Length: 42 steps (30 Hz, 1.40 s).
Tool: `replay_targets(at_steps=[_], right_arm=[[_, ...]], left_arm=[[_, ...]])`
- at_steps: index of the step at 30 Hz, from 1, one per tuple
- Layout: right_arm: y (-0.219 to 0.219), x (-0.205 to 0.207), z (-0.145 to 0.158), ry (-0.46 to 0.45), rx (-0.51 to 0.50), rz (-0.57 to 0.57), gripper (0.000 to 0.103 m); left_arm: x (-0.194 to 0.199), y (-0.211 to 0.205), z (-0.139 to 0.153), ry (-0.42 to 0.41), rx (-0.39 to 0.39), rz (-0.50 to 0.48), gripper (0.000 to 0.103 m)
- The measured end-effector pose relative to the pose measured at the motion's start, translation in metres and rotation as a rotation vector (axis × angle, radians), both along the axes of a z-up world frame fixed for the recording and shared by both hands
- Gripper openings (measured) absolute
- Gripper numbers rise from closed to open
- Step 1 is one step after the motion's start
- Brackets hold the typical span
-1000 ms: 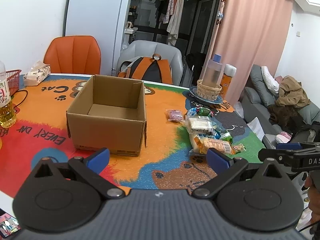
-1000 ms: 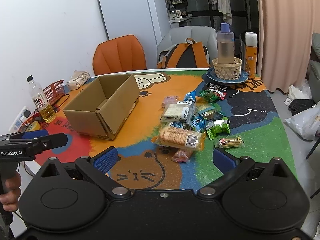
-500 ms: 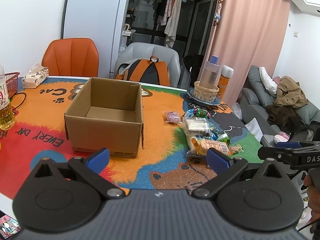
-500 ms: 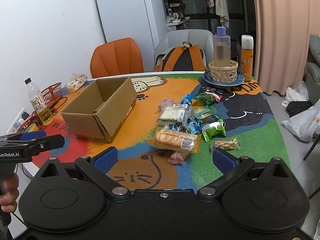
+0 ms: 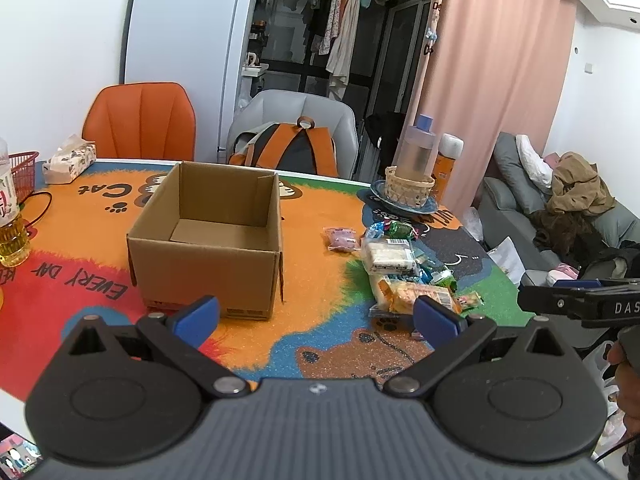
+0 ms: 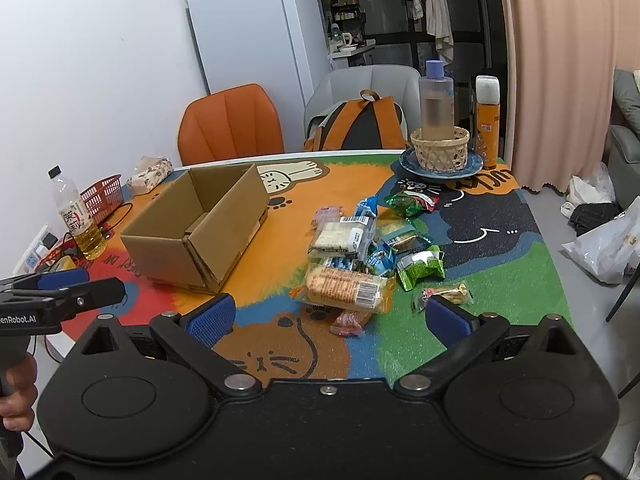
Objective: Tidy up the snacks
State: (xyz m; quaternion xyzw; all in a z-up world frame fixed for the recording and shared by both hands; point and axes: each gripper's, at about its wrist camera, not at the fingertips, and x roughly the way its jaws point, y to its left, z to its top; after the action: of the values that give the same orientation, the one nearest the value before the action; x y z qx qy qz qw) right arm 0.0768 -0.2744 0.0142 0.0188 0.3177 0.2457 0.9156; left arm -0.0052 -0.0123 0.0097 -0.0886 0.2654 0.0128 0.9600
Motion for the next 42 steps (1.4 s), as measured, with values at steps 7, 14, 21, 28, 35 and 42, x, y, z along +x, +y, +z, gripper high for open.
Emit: replay_targets(at_steps=[7, 14, 21, 28, 35, 42], right_arm=[[0.0, -0.001, 0.001, -0.008, 0.0, 0.004, 0.103], [-0.001, -0.001, 0.002, -0.008, 0.001, 0.001, 0.103], [-0.001, 0.0, 0.001, -0.006, 0.001, 0.0, 0.103], [-0.003, 0.004, -0.007, -0.014, 0.002, -0.011, 0.103], [-0.008, 0.012, -0.019, -0.034, 0.006, -0.028, 0.103], [-0.018, 0.021, -0.03, -0.039, 0.024, -0.052, 0.103]], left_arm=[[-0.002, -0.002, 0.003, -0.012, 0.002, -0.002, 0.103], [-0.001, -0.005, 0.004, -0.014, 0.007, -0.008, 0.103], [-0.001, -0.007, 0.003, -0.017, 0.007, -0.005, 0.103], [0.001, -0.009, 0.0, -0.03, 0.017, 0.009, 0.103], [0.01, -0.012, -0.01, -0.034, 0.007, 0.012, 0.103], [0.02, -0.013, -0.018, -0.053, -0.007, 0.005, 0.102]])
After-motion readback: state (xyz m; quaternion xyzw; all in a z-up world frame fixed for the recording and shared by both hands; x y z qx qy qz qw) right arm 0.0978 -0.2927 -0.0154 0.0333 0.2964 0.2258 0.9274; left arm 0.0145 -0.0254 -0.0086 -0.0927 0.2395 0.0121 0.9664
